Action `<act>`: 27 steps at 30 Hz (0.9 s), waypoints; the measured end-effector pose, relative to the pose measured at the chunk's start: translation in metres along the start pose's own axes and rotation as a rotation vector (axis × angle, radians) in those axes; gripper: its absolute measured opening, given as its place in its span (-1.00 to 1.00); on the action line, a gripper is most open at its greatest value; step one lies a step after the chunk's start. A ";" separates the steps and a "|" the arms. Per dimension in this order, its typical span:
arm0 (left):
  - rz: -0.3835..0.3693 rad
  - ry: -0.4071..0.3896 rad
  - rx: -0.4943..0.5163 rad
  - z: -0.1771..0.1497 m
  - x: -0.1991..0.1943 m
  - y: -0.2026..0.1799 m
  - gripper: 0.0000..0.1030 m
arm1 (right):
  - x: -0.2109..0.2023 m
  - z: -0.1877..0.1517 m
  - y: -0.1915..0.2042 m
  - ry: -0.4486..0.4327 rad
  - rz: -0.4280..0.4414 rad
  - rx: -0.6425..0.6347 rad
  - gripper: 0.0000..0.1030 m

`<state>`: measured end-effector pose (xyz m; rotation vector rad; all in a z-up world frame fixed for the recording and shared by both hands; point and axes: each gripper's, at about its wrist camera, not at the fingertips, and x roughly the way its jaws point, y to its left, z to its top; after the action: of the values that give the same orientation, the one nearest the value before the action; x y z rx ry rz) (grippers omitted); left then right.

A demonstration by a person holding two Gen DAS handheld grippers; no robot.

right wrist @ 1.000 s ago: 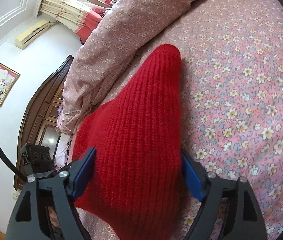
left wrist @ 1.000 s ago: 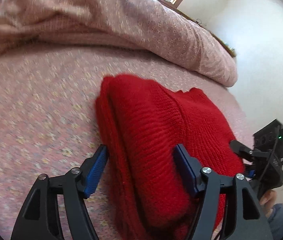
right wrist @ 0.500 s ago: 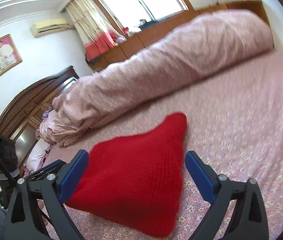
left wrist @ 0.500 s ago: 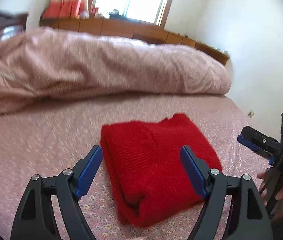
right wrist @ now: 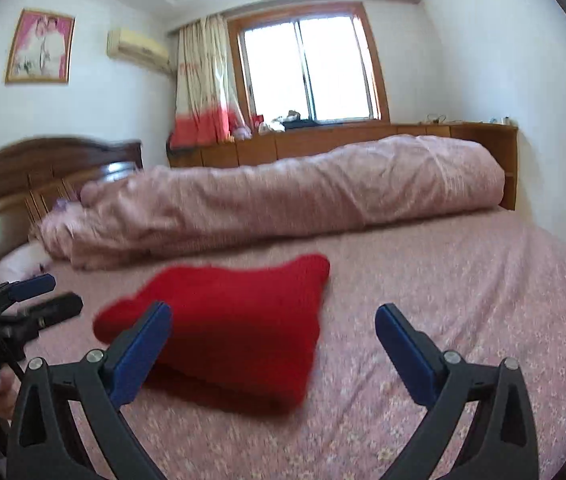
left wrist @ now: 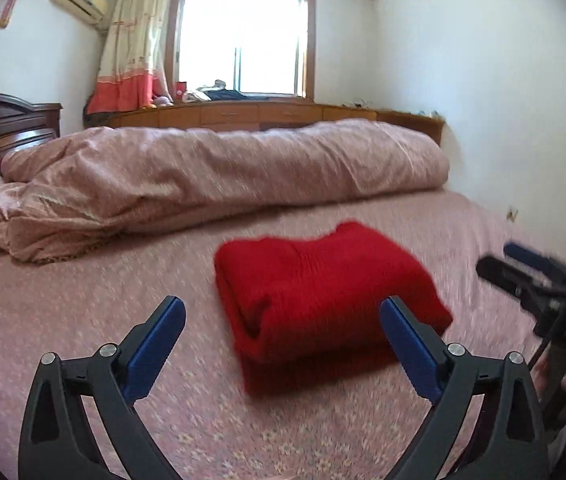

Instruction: Fold small clothes

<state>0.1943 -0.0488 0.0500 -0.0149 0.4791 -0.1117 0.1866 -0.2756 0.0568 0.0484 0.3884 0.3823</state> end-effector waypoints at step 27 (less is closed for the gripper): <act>0.021 0.088 -0.029 -0.036 0.043 -0.004 0.90 | 0.035 -0.040 0.001 0.089 0.040 -0.024 1.00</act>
<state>0.2153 -0.0574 -0.0021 -0.0332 0.5685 -0.0847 0.2012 -0.2622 0.0067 0.0155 0.4711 0.4297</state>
